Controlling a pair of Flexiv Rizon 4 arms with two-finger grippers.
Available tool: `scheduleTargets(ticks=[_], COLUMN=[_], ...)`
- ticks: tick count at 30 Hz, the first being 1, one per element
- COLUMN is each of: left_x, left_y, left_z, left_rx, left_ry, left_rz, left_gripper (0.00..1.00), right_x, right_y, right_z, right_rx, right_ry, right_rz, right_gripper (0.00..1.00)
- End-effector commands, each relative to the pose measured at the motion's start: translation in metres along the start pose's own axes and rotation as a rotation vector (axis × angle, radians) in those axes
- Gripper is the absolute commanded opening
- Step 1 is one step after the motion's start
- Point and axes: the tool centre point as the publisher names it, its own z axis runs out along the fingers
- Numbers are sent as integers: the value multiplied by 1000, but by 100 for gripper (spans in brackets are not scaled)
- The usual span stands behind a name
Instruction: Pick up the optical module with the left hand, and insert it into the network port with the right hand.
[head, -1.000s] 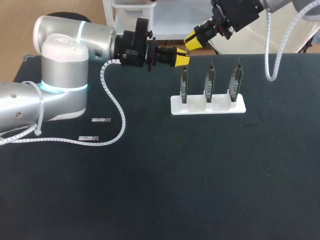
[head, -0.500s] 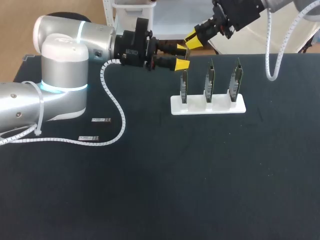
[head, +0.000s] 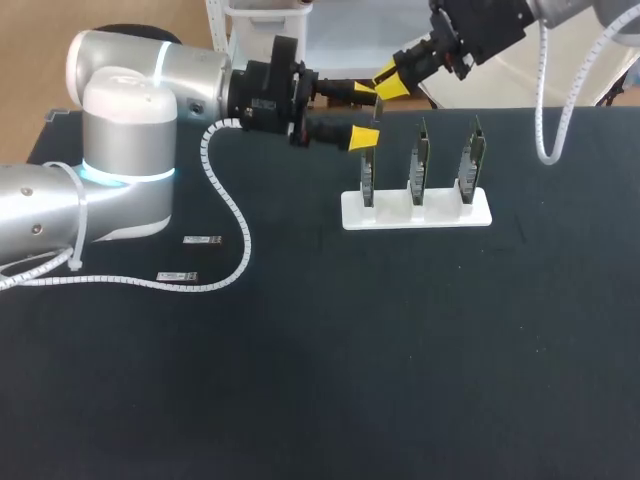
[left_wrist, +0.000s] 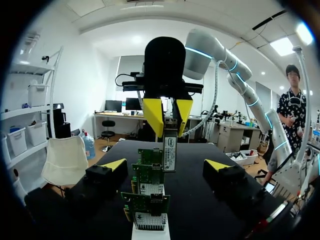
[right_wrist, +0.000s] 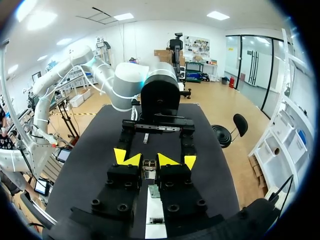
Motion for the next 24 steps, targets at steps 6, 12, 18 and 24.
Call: scheduleTargets(ticks=[6,12,18,24], left_x=[-14,-2,16,33], left_y=[-6,-15,-28,-34], left_z=[-16,-33,-39,-41], left_rx=[-40,-54,-62,-96], left_ry=[110,214,240,302], left_rz=[67,37,-35,-87], left_gripper=[100,100,100,100], right_x=[3,3,2,0], right_y=[5,5,4,4], right_z=[-2,-3,-2,0], right_rx=[6,3,2,-1], right_ry=[-1,4,12,8], right_rz=[-2,-5,-11,-10], right_gripper=[0,0,0,0])
